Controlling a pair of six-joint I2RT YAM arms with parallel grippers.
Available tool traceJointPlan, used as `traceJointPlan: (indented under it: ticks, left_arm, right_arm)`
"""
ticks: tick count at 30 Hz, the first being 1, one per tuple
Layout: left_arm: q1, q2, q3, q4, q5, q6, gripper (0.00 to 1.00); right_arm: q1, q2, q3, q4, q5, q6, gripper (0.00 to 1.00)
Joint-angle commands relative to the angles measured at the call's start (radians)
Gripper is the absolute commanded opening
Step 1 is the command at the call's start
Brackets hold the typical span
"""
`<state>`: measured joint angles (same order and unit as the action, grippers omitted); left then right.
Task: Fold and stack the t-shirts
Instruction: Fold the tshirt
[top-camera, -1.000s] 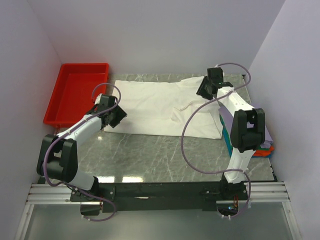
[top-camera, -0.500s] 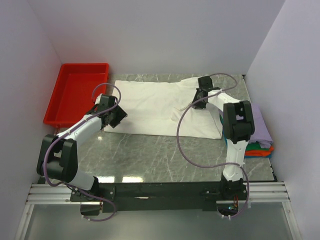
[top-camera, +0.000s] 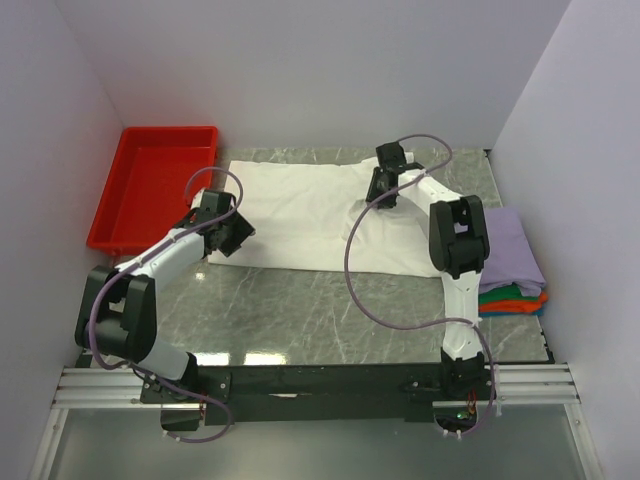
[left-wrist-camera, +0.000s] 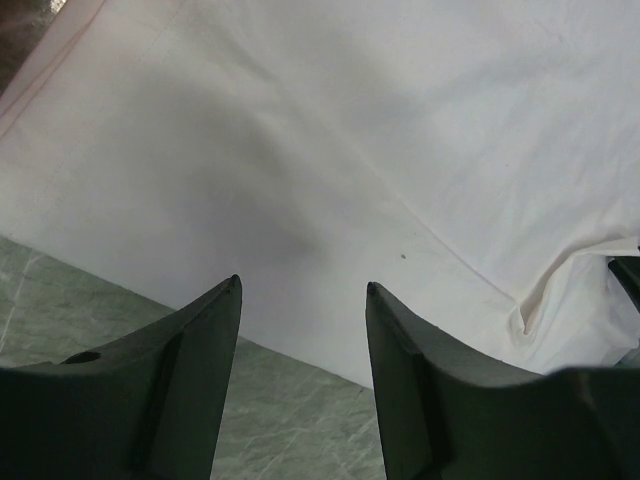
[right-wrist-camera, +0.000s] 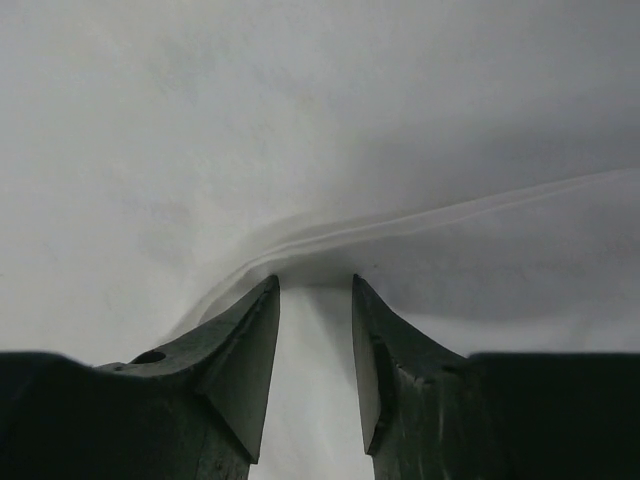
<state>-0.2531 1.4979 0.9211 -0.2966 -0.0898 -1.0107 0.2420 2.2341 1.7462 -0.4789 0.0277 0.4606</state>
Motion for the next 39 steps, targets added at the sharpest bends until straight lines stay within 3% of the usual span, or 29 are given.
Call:
traceJointPlan:
  ticks: [1,13,15,20,25,31,39]
  left_arm:
    - [-0.002,0.007,0.047,0.022,0.013,0.007,0.58]
    - [0.023,0.018,0.044,-0.015,-0.054,-0.048,0.59]
    - [0.034,0.019,0.035,-0.004,-0.060,-0.055,0.60]
    - [0.052,0.041,0.024,0.031,-0.044,-0.055,0.58]
    - [0.052,0.058,0.025,0.039,-0.045,-0.052,0.58]
    - [0.052,0.074,0.019,0.051,-0.036,-0.051,0.58]
    - [0.051,0.093,0.002,0.077,-0.018,-0.052,0.57]
  right_arm:
    - [0.003,0.038,0.075,-0.062,0.037,-0.034,0.43]
    - [0.017,0.128,0.294,-0.240,0.040,-0.151,0.62]
    - [0.013,0.105,0.286,-0.245,0.064,-0.145,0.63]
    - [-0.032,-0.123,0.078,-0.106,0.069,-0.080,0.67]
    - [-0.115,-0.162,0.033,-0.113,0.052,-0.030,0.65]
    - [-0.201,-0.105,0.022,-0.118,-0.025,0.010,0.54]
    - [-0.227,0.008,0.084,-0.116,-0.106,0.010,0.54]
